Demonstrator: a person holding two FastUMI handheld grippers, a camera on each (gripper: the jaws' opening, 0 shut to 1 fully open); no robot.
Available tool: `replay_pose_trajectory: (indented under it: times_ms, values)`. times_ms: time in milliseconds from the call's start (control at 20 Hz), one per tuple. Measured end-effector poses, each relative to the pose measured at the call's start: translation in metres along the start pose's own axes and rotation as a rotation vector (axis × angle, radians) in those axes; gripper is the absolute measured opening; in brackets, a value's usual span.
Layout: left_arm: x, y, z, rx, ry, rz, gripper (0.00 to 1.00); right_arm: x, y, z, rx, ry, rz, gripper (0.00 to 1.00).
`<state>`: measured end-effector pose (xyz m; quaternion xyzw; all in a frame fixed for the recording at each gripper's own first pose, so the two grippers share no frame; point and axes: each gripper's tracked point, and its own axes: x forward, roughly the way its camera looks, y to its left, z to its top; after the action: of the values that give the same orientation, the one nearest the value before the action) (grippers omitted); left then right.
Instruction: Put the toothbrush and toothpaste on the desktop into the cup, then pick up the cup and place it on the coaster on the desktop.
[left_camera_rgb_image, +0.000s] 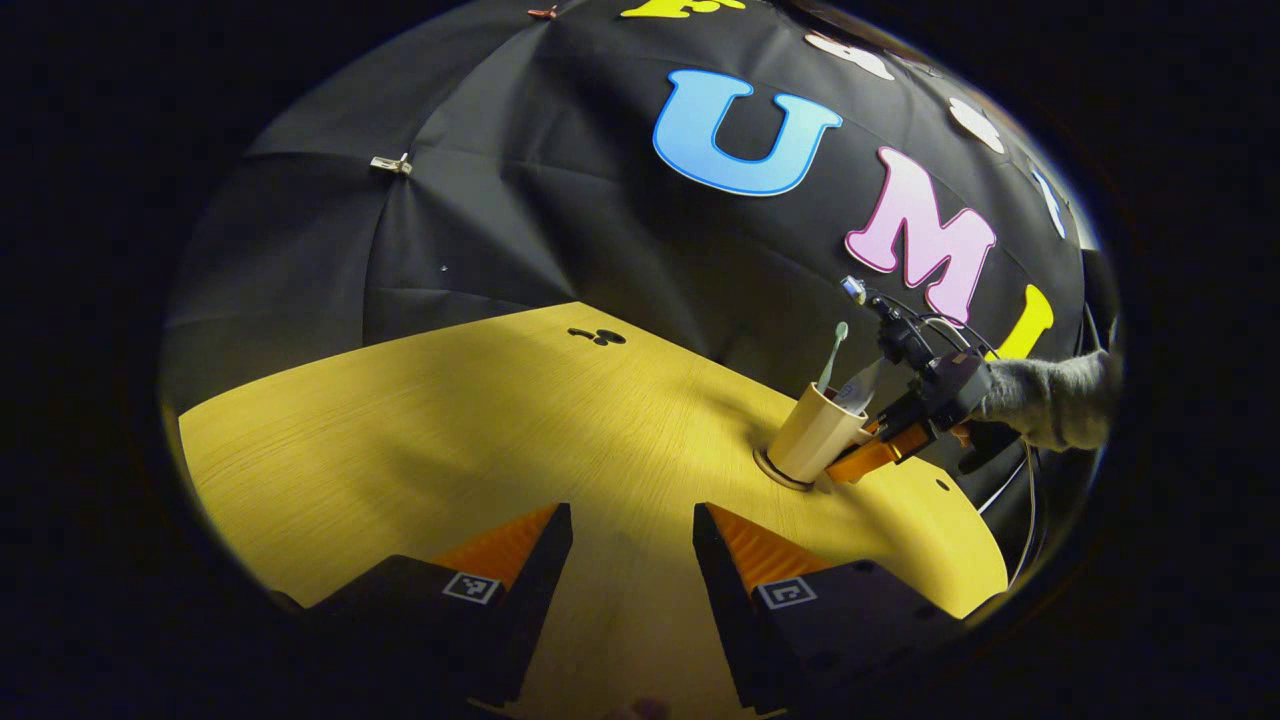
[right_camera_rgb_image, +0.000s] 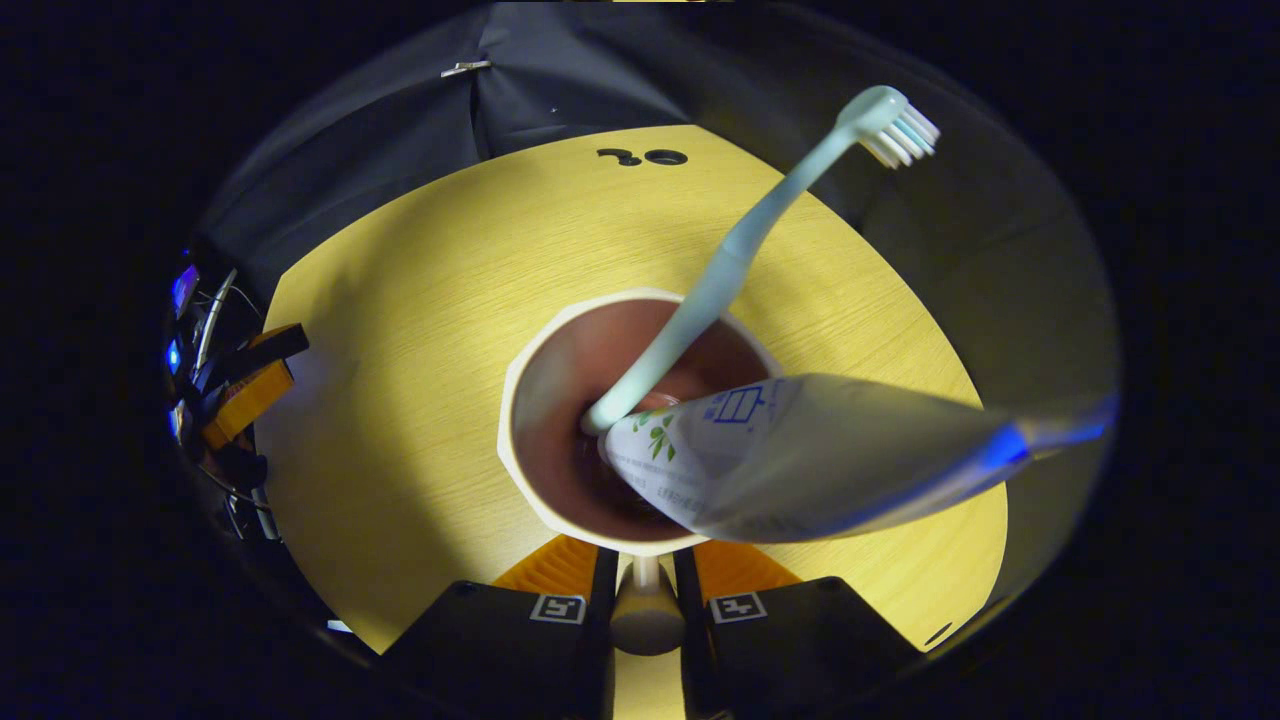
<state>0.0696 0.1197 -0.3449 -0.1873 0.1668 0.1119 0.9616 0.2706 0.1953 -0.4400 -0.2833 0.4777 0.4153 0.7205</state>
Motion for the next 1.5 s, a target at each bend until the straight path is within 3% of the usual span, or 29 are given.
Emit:
replay_pose_trajectory:
  times_ms: [200,250,300,350,400,450,500,600,650,700,750,1250,1500]
  values:
    - [0.003,0.004,-0.002,0.001,0.012,-0.005,0.78,-0.002,0.005,-0.005,0.058,0.019,0.028,0.3]
    - [0.004,0.004,-0.001,0.006,0.012,-0.006,0.78,0.0,0.005,-0.007,0.065,0.017,0.027,0.35]
    - [0.005,0.005,-0.001,0.01,0.012,-0.007,0.78,0.0,0.003,-0.008,0.053,0.019,0.015,0.24]
    - [0.006,0.004,0.0,0.013,0.013,-0.007,0.78,-0.001,0.0,-0.007,0.03,0.017,0.002,0.24]
    - [0.008,0.003,0.001,0.015,0.014,-0.009,0.78,-0.002,-0.004,-0.007,0.01,0.005,-0.022,0.33]
    - [0.008,0.003,0.001,0.017,0.014,-0.011,0.78,-0.003,-0.009,-0.007,-0.004,-0.003,-0.042,0.29]
    - [0.01,0.002,0.002,0.021,0.015,-0.013,0.78,-0.008,-0.01,-0.004,-0.002,-0.012,-0.046,0.43]
    - [0.012,-0.001,0.001,0.03,0.02,-0.015,0.78,-0.021,-0.014,-0.005,0.021,-0.023,-0.044,0.56]
    - [0.013,-0.003,0.002,0.033,0.023,-0.016,0.78,-0.026,-0.019,-0.004,0.027,-0.036,-0.06,0.57]
    - [0.015,-0.007,0.002,0.038,0.028,-0.02,0.78,-0.032,-0.024,-0.001,0.041,-0.058,-0.07,0.69]
    - [0.015,-0.011,0.004,0.042,0.032,-0.026,0.78,-0.039,-0.026,-0.003,0.06,-0.078,-0.076,0.72]
    - [0.006,-0.073,0.05,0.128,0.061,-0.123,0.78,-0.133,-0.013,0.002,0.25,-0.323,-0.077,0.72]
    - [-0.016,-0.113,0.074,0.165,0.082,-0.172,0.78,-0.184,0.005,0.0,0.291,-0.446,-0.146,0.75]
